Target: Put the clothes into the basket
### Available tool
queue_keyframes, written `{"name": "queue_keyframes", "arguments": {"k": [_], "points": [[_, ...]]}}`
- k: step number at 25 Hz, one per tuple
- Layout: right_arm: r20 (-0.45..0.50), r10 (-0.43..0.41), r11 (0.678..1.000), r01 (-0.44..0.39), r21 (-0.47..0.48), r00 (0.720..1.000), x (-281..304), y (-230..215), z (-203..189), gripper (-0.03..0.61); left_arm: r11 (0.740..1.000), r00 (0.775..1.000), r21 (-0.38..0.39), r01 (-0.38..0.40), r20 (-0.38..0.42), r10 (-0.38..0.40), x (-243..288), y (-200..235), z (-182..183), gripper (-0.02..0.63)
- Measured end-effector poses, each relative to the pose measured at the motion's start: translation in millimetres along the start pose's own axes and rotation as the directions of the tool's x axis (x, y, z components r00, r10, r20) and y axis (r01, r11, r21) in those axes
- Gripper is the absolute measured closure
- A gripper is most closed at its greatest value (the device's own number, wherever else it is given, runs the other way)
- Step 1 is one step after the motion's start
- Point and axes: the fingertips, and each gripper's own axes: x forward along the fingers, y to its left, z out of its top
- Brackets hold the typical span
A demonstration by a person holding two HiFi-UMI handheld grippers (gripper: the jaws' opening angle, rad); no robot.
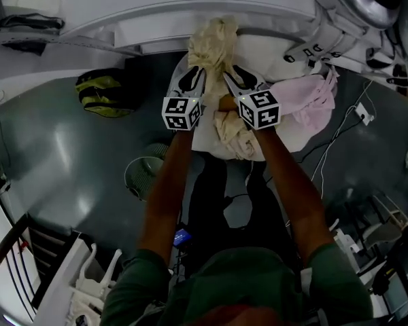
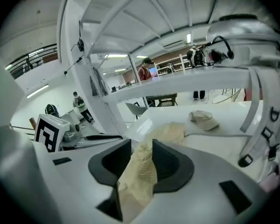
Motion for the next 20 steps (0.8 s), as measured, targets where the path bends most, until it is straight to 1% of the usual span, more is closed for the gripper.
{"name": "queue_keyframes", "arguments": {"k": [2, 3, 4, 6, 9, 11, 13, 15, 16, 17, 18, 19, 20], "points": [[-0.018, -0.002, 1.0, 0.002, 0.021, 1.0, 19.8, -7.5, -12.8, 0.45, 1.0, 1.0, -0.013, -0.023, -0.016, 0.023, 12.7, 14.1, -18.0, 0.512], [-0.026, -0.004, 1.0, 0.005, 0.026, 1.0, 30.0, -11.9, -18.6, 0.432, 0.999, 0.999, -0.02, -0.035, -0.025, 0.034, 18.9, 21.6, -27.4, 0.484], [-0.035, -0.007, 0.999, 0.008, 0.031, 0.999, 40.1, -16.6, -24.4, 0.398, 0.999, 0.998, -0.026, -0.046, -0.035, 0.045, 24.9, 28.6, -37.3, 0.458], [-0.053, -0.013, 0.999, 0.016, 0.043, 0.998, 58.2, -26.8, -36.3, 0.368, 0.997, 0.996, -0.032, -0.064, -0.058, 0.062, 35.9, 40.0, -57.7, 0.414], [-0.085, -0.018, 0.997, 0.024, 0.07, 0.996, 80.1, -41.8, -55.5, 0.347, 0.996, 0.995, -0.053, -0.073, -0.078, 0.068, 49.8, 50.9, -84.8, 0.389], [-0.114, -0.02, 0.997, 0.029, 0.077, 0.993, 92.4, -48.7, -70.0, 0.345, 0.992, 0.996, -0.105, -0.063, -0.072, 0.056, 59.1, 55.6, -98.8, 0.385], [-0.143, -0.021, 0.998, 0.031, 0.063, 0.989, 103.6, -51.8, -84.9, 0.345, 0.987, 0.996, -0.149, -0.056, -0.078, 0.045, 67.8, 60.0, -111.5, 0.385], [-0.17, -0.023, 0.999, 0.03, 0.039, 0.985, 112.8, -53.6, -97.3, 0.347, 0.985, 0.994, -0.16, -0.063, -0.095, 0.049, 73.1, 63.7, -121.2, 0.387], [-0.183, -0.021, 0.999, 0.027, 0.028, 0.983, 116.3, -54.4, -101.7, 0.349, 0.985, 0.993, -0.157, -0.067, -0.102, 0.051, 74.4, 64.3, -123.6, 0.403], [-0.196, -0.016, 1.0, 0.02, 0.016, 0.98, 118.7, -54.5, -104.5, 0.392, 0.987, 0.993, -0.148, -0.066, -0.108, 0.051, 74.6, 63.7, -124.2, 0.446], [-0.207, -0.009, 1.0, 0.01, 0.002, 0.978, 119.9, -53.6, -105.8, 0.475, 0.989, 0.993, -0.134, -0.062, -0.113, 0.047, 73.8, 61.7, -123.3, 0.49], [-0.214, -0.003, 1.0, 0.001, -0.011, 0.977, 119.5, -51.8, -105.4, 0.507, 0.992, 0.993, -0.116, -0.054, -0.114, 0.041, 71.8, 58.3, -121.1, 0.536], [-0.214, 0.002, 1.0, -0.007, -0.023, 0.977, 117.0, -49.6, -103.5, 0.521, 0.994, 0.993, -0.095, -0.047, -0.112, 0.036, 68.4, 54.0, -117.7, 0.554]]}}
